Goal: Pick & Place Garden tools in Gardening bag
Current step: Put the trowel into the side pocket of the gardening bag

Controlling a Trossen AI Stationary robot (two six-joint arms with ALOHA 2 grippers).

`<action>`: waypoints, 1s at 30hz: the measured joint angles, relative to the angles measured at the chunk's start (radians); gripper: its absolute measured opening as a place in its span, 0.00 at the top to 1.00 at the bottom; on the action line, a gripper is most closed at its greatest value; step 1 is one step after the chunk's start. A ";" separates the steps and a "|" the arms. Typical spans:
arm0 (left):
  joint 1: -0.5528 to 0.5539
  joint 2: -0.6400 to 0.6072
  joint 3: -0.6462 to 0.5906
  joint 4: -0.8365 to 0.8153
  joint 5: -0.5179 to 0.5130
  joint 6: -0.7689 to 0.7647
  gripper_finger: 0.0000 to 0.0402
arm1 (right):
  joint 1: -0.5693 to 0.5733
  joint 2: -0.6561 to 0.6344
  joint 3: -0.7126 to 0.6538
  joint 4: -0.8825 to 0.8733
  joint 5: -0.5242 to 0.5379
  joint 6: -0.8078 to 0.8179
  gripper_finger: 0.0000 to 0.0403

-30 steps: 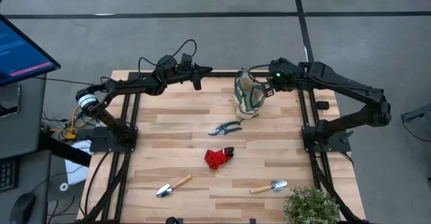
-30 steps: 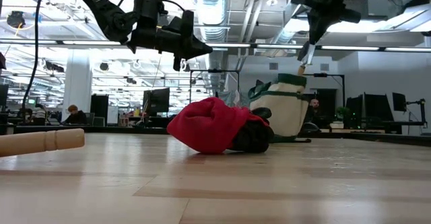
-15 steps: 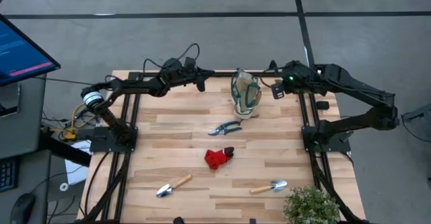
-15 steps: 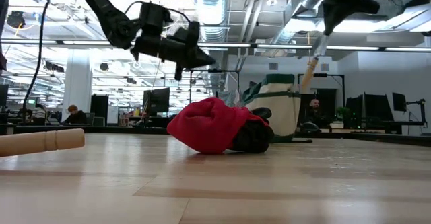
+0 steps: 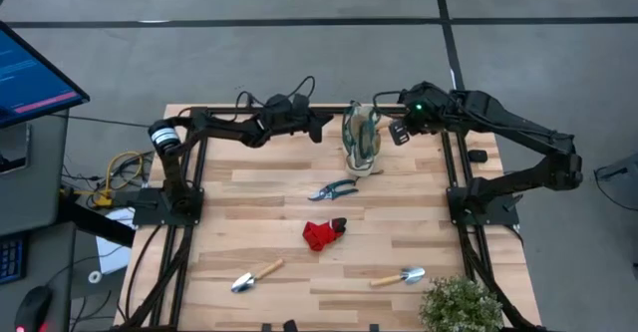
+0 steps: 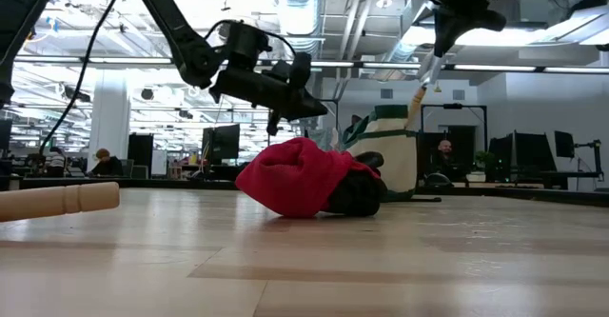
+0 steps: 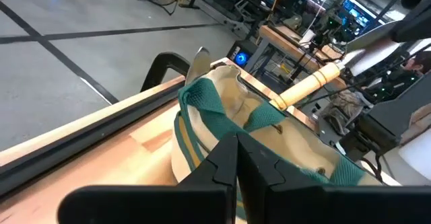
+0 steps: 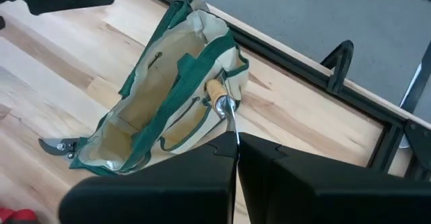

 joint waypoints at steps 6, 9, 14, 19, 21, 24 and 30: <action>-0.007 0.051 0.037 0.000 0.004 0.000 0.99 | -0.034 -0.009 0.000 0.030 -0.026 -0.040 1.00; -0.010 0.060 0.039 0.000 0.004 -0.004 0.99 | -0.062 -0.009 0.000 0.039 -0.066 -0.058 1.00; -0.010 0.060 0.039 0.000 0.004 0.006 0.99 | -0.080 -0.005 0.000 0.038 -0.089 -0.061 1.00; -0.014 0.060 0.039 0.000 0.004 0.007 0.99 | -0.092 0.033 0.000 0.018 -0.101 -0.081 1.00; -0.017 0.060 0.039 0.000 0.005 0.008 0.99 | -0.093 0.061 0.000 0.015 -0.101 -0.099 1.00; -0.020 0.060 0.039 0.000 0.005 0.008 0.99 | -0.093 0.092 0.000 0.019 -0.099 -0.125 1.00; -0.020 0.060 0.039 0.008 0.006 0.008 0.99 | -0.093 0.103 0.000 -0.011 -0.072 -0.103 1.00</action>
